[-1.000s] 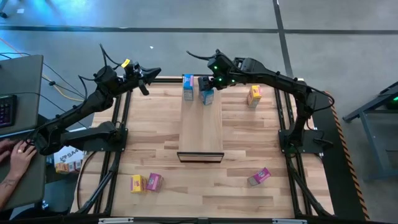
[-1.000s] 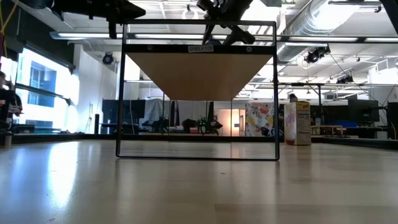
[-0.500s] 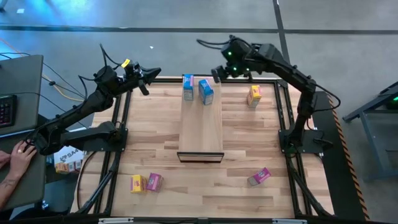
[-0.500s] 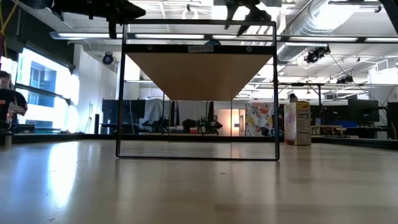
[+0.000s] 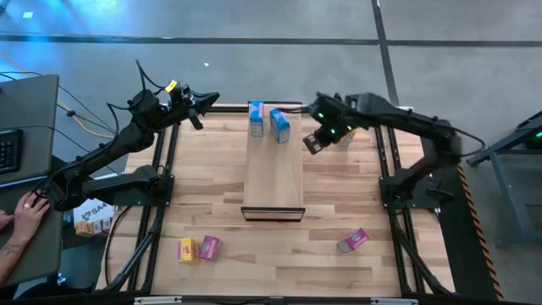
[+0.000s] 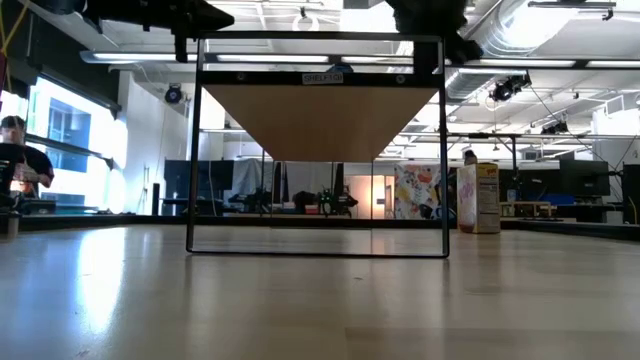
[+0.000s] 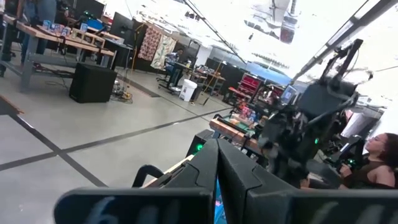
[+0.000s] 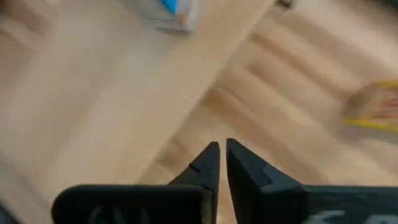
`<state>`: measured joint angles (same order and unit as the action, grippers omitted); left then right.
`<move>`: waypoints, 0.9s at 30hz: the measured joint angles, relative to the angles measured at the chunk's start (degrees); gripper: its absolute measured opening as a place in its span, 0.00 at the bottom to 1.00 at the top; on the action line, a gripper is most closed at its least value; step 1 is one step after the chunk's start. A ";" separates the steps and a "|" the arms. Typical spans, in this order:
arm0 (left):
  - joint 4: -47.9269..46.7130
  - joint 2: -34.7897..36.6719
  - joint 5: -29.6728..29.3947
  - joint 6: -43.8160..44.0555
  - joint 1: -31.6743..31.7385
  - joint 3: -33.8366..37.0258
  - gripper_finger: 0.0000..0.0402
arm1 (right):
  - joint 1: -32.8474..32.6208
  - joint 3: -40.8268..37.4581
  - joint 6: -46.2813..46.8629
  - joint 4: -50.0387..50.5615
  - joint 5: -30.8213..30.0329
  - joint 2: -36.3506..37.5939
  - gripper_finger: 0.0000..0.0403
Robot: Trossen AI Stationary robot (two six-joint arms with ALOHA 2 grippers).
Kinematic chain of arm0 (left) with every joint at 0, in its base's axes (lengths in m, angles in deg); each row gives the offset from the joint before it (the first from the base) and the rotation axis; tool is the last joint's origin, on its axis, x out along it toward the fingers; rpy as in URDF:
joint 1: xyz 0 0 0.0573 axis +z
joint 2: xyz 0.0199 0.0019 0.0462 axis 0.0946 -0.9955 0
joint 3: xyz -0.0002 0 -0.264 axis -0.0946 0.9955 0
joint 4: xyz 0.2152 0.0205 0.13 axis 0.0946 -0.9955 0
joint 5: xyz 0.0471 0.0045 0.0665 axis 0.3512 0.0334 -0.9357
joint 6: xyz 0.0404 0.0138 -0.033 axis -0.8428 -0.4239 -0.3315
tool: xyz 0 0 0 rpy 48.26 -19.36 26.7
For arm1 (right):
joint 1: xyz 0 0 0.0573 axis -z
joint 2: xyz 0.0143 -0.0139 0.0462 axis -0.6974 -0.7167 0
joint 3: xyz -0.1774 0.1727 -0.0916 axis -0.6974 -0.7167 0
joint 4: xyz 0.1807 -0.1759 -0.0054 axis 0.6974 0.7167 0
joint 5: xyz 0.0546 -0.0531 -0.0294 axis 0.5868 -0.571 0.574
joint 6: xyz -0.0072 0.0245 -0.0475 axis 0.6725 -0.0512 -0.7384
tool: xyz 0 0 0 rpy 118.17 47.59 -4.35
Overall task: Stack cereal on shelf
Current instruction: Put the blue cereal box on the shelf
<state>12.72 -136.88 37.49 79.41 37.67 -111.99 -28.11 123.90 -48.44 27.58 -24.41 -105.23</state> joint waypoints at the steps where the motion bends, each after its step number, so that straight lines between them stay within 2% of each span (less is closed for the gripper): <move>1: 0.01 0.01 -0.02 0.02 0.01 0.00 0.00 | -0.13 -5.30 2.14 -5.87 1.39 2.86 0.03; 5: 0.01 -0.01 -0.36 0.03 -0.01 0.00 0.00 | -0.95 -24.43 11.91 -37.25 3.57 11.26 0.01; 8: 0.01 -0.01 -1.44 0.16 0.01 0.00 0.00 | -1.21 -34.57 20.05 -56.79 2.67 11.82 0.00; 11: 0.02 0.00 -1.75 0.17 0.01 0.00 0.00 | -2.09 -40.31 26.86 -73.12 1.56 9.73 0.00; 15: 0.05 -0.01 -1.87 0.18 -0.03 0.00 0.00 | -2.40 -42.24 31.13 -78.11 -2.78 7.12 0.00; 27: 0.03 -0.01 -2.73 0.15 0.01 0.00 0.00 | -2.68 -37.60 32.01 -77.46 -10.71 2.23 0.00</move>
<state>12.76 -136.89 34.76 79.56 37.68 -111.99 -30.79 86.30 -16.43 -49.89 -35.11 -103.00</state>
